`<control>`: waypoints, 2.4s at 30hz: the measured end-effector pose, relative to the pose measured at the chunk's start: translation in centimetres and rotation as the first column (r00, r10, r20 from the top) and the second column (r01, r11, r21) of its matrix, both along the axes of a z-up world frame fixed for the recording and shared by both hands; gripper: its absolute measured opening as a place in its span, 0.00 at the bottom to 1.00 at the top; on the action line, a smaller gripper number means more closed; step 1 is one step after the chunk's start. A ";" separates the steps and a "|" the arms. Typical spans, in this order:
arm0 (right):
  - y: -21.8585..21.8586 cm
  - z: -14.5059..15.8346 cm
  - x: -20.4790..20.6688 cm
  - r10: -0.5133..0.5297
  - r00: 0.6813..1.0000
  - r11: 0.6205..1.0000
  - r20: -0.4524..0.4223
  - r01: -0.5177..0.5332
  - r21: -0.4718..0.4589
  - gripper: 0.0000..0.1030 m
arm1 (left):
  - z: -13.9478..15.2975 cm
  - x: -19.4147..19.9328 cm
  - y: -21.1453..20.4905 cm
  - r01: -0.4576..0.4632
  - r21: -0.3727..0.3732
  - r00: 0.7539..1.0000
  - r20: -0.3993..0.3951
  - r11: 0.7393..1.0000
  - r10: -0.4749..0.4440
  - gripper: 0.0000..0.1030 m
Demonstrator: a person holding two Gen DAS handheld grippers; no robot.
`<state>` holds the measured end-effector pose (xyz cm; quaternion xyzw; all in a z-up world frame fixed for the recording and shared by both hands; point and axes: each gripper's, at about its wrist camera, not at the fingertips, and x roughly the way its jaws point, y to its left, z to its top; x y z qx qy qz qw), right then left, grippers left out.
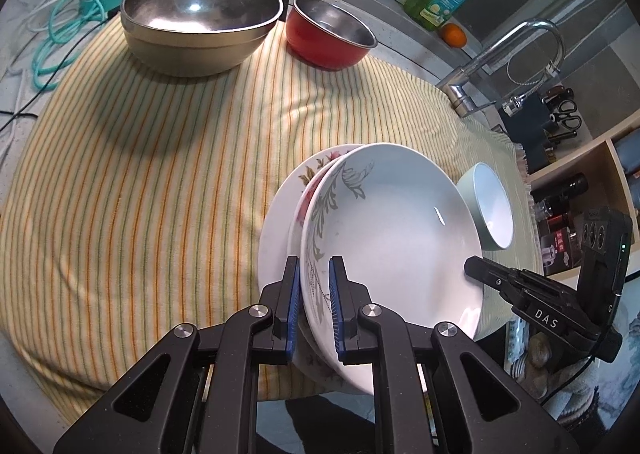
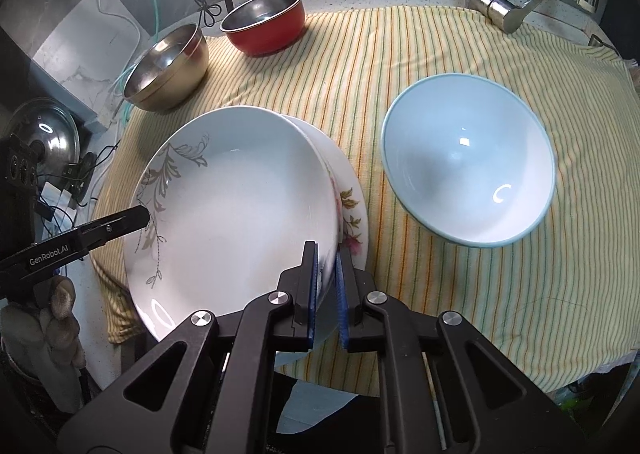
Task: Organize plates and bowls
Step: 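Lower the grey-leaf plate onto the rose-print plate with the left gripper, then open the left gripper and pull it back from the plate stack, then move the left gripper to the rim of the large steel bowl and grasp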
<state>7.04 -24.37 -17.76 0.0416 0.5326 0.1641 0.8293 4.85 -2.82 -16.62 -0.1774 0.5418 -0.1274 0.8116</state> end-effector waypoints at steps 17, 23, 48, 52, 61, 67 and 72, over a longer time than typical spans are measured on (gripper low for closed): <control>0.6 0.4 -0.5 0.030 0.999 0.999 0.040 -0.029 -0.043 0.14 | 0.4 0.1 -1.0 0.039 0.083 0.999 0.020 0.996 -0.040 0.20; 0.5 0.4 -0.5 0.026 0.999 0.999 0.036 -0.025 -0.033 0.14 | 0.5 0.0 -2.1 0.062 0.161 0.997 0.028 0.985 -0.067 0.24; -0.8 4.8 0.2 -0.037 0.991 0.994 0.126 0.024 0.104 0.73 | 1.9 0.8 0.7 0.008 0.114 0.999 0.047 0.993 -0.013 0.38; -0.5 5.5 0.7 -0.041 0.990 0.992 0.137 0.024 0.123 0.78 | 2.4 1.2 2.3 -0.034 0.087 0.998 0.050 0.996 0.030 0.44; 2.9 7.5 2.0 0.008 0.985 0.992 0.170 -0.029 0.122 0.78 | 4.4 3.0 6.9 -0.119 0.070 0.988 0.110 0.990 0.111 0.45; 5.6 8.3 3.7 0.010 0.984 0.983 0.176 -0.043 0.181 0.78 | 5.4 4.5 10.3 -0.150 0.067 0.980 0.145 0.986 0.139 0.45; 7.9 9.0 5.6 0.008 0.985 0.970 0.173 -0.050 0.238 0.78 | 5.8 5.8 12.3 -0.156 0.085 0.976 0.167 0.984 0.141 0.45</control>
